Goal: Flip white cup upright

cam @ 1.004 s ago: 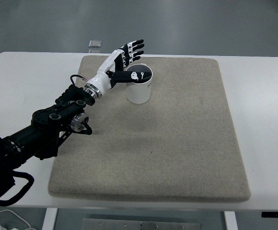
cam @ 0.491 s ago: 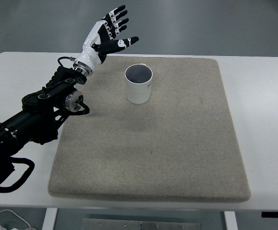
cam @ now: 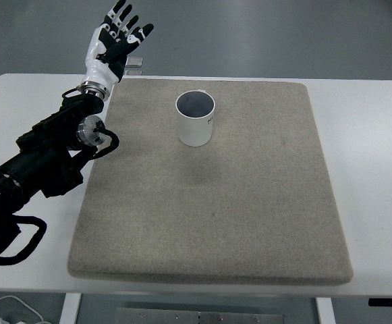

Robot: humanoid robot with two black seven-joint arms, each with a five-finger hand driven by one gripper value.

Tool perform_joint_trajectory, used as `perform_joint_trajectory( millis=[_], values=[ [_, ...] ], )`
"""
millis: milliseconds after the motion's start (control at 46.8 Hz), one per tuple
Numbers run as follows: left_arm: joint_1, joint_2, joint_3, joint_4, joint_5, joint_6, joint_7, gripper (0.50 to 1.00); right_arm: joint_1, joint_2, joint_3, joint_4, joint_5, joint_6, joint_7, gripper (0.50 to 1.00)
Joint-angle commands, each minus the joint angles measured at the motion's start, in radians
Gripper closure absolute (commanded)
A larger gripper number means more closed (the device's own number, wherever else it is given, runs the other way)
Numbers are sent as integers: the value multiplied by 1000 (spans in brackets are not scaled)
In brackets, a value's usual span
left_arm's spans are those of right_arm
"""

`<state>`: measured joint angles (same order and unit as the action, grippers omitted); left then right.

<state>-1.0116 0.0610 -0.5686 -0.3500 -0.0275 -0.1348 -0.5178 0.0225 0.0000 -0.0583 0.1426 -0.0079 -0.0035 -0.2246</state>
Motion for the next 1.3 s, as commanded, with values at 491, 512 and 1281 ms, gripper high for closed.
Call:
perform_joint_trajectory(
  millis=[491,512,1281],
  values=[
    [-9,5,-197,29,-210,-11,381,510,-1,0,2,0,0,0,1,570],
    [-7,5,-207,29,-210,-16,381,510,1,0,2,0,0,0,1,570],
    [7,80,-277,29,-195,-160,369,508,1,0,2,0,0,0,1,570]
  ],
)
